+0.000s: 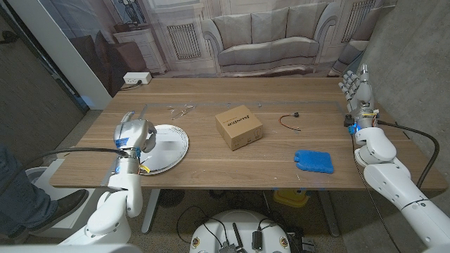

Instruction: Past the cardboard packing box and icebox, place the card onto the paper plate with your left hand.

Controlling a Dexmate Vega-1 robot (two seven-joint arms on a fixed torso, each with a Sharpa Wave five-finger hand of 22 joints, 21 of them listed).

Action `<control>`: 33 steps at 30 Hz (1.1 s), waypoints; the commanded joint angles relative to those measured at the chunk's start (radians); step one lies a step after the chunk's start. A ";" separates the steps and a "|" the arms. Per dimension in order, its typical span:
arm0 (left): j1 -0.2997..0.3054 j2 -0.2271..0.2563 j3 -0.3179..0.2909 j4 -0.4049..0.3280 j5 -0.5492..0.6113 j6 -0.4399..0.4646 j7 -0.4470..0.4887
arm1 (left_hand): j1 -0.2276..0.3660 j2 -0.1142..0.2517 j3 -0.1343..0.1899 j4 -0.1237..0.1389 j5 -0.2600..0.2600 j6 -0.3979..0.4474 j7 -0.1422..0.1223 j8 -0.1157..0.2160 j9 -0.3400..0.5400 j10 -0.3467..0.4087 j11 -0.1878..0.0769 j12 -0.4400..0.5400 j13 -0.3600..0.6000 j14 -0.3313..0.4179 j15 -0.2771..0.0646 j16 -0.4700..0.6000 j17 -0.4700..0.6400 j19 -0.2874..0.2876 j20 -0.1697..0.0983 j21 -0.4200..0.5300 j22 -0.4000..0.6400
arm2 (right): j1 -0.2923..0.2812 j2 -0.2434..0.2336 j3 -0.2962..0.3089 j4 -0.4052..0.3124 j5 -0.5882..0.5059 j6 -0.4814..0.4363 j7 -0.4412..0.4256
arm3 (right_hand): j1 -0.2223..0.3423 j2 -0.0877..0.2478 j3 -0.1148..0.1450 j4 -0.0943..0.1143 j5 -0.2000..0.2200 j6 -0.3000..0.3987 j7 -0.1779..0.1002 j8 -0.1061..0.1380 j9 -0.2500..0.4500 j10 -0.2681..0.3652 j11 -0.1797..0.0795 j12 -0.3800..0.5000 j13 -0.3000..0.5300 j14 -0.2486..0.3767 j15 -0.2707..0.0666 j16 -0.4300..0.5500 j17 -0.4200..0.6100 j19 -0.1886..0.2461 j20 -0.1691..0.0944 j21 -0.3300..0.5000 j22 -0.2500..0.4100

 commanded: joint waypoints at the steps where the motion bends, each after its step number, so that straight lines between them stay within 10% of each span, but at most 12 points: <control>1: 0.001 -0.009 -0.005 0.029 -0.047 -0.003 0.039 | -0.001 -0.005 0.010 0.001 0.000 0.001 0.003 0.008 0.005 -0.001 0.002 0.006 0.004 -0.003 -0.116 0.000 -0.001 0.004 -0.107 0.002 0.001 | -0.008 -0.007 0.001 -0.016 0.002 -0.016 -0.009 | 0.003 0.005 -0.003 -0.004 -0.002 0.006 0.000 -0.001 0.005 0.004 -0.002 0.000 0.003 0.010 0.000 0.003 0.003 0.008 -0.001 0.004 0.001; 33: -0.130 -0.051 0.089 0.174 -0.142 -0.070 0.128 | -0.011 -0.012 0.032 0.009 -0.002 -0.002 -0.004 0.010 0.005 -0.004 -0.001 0.008 0.018 -0.009 -0.115 -0.001 0.000 0.001 -0.108 0.001 0.002 | 0.018 -0.014 -0.012 -0.021 -0.007 -0.051 -0.023 | 0.004 0.007 -0.006 -0.005 -0.002 0.007 0.001 -0.001 0.005 0.004 -0.001 -0.001 0.003 0.009 0.002 0.002 0.003 0.008 -0.001 0.004 0.001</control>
